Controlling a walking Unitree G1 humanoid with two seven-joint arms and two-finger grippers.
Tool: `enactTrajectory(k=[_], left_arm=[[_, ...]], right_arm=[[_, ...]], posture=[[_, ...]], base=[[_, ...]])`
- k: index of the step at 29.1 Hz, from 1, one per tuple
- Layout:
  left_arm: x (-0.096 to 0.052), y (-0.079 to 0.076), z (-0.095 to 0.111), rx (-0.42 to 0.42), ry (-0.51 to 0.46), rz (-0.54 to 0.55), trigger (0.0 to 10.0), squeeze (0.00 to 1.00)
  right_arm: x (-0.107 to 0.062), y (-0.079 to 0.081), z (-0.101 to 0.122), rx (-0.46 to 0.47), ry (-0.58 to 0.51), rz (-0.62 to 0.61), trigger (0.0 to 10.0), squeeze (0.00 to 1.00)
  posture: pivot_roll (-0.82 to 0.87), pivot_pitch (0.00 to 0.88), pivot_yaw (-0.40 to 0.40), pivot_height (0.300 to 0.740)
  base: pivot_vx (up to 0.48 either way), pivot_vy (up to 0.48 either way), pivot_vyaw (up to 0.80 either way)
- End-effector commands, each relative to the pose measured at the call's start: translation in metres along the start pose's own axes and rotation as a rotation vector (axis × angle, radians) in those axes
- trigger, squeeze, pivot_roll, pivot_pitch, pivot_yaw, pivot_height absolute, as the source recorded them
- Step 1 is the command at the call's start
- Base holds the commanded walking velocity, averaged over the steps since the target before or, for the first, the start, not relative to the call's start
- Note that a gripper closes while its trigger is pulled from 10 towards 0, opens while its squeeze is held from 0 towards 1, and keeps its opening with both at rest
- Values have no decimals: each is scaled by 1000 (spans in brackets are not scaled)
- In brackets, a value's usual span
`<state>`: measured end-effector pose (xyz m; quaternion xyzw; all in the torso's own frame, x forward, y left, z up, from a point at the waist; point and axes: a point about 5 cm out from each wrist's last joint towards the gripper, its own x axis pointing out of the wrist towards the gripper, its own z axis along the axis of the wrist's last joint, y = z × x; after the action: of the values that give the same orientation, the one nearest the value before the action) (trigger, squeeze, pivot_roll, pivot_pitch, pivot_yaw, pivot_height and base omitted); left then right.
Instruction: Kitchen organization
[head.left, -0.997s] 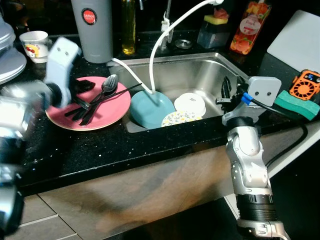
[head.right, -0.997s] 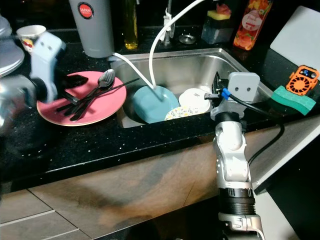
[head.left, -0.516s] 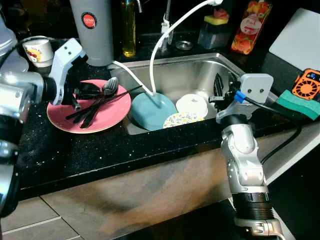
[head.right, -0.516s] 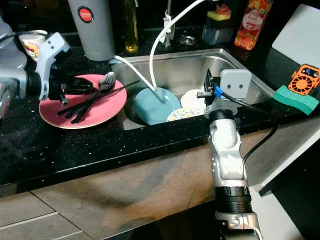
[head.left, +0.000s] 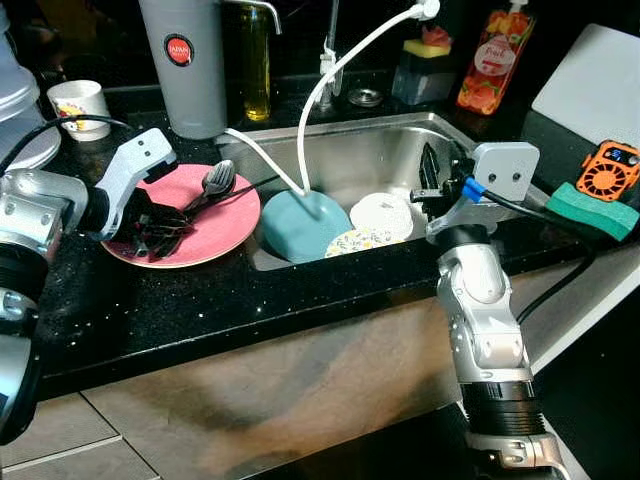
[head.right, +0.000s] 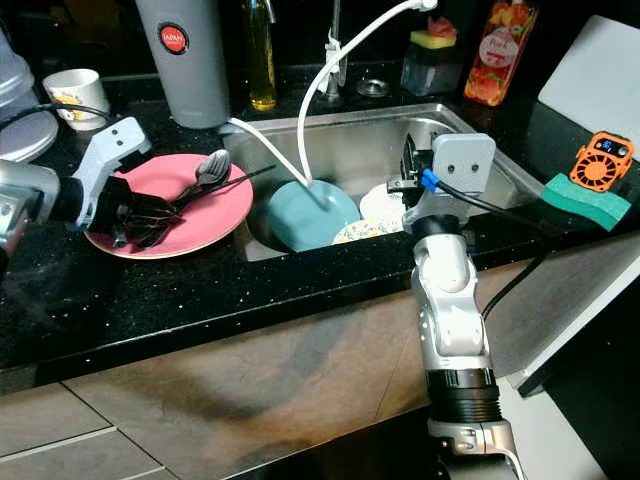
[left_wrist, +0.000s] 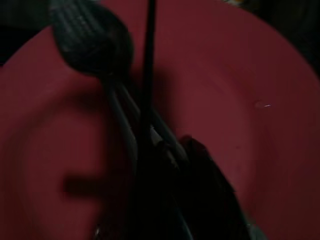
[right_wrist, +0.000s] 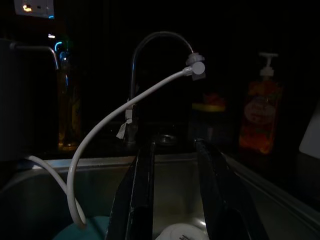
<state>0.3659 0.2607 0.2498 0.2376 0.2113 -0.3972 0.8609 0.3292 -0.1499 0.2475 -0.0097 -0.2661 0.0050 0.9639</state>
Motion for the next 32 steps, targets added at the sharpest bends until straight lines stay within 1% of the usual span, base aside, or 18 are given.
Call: enactTrajectory(k=[1, 4, 6, 9, 14, 16, 17, 19, 20, 21, 22, 29, 30, 32], left_arm=[[-2, 2, -7, -20, 36, 21, 0, 0], [-10, 6, 4, -29, -37, 39, 0, 0], [-13, 7, 8, -29, -69, 43, 0, 0], [-16, 7, 12, -21, -92, 37, 0, 0], [-26, 9, 28, -6, -189, 44, 0, 0], [-27, 9, 29, -2, -195, 44, 0, 0], [-29, 9, 30, 9, -198, 50, 10000, 0], [-33, 9, 28, 45, -173, 56, 10000, 0], [-33, 9, 28, 45, -173, 56, 10000, 0], [-35, 7, 24, 62, -152, 44, 10000, 0], [-37, 6, 14, 86, -106, 30, 10000, 1000], [-45, 8, 8, 57, -88, 32, 10000, 1000], [-46, 7, 3, 41, -70, 11, 10000, 1000], [-46, 6, -1, 31, -53, 3, 10000, 1000]], right_arm=[[1, -1, -1, 9, 8, -1, 10000, 0], [1, -1, -1, 12, 10, 1, 10000, 0], [1, 0, -2, 17, 13, 3, 10000, 0], [2, 1, -2, 21, 14, 9, 10000, 0], [4, 4, -1, 28, 11, 18, 10000, 0], [4, 4, -1, 28, 11, 19, 10000, 0], [4, 4, -1, 28, 11, 19, 10000, 0], [4, 4, -1, 29, 10, 21, 10000, 0], [4, 4, -1, 29, 10, 21, 10000, 0], [4, 4, -1, 30, 10, 22, 10000, 0], [4, 4, -1, 29, 11, 23, 10000, 0], [3, 5, -3, 34, 16, 19, 10000, 0], [3, 6, -3, 37, 15, 22, 10000, 0], [4, 7, -3, 39, 14, 24, 10000, 0]], posture=[[170, 4, -17, 740], [177, 9, -24, 740], [177, 9, -24, 740], [180, 10, -28, 740], [184, 12, -33, 740], [184, 12, -33, 740], [184, 12, -33, 740], [186, 13, -32, 740], [186, 13, -32, 740], [186, 13, -32, 740], [186, 13, -32, 740], [194, 14, -31, 740], [197, 8, -30, 740], [197, 6, -27, 740]], base=[[0, 0, 0], [0, 0, 0], [0, 0, 0], [0, 0, 0], [0, 0, 0], [0, 0, 0], [0, 0, 0], [0, 0, 0], [0, 0, 0], [0, 0, 0], [0, 0, 0], [0, 0, 0], [0, 0, 0], [0, 0, 0]])
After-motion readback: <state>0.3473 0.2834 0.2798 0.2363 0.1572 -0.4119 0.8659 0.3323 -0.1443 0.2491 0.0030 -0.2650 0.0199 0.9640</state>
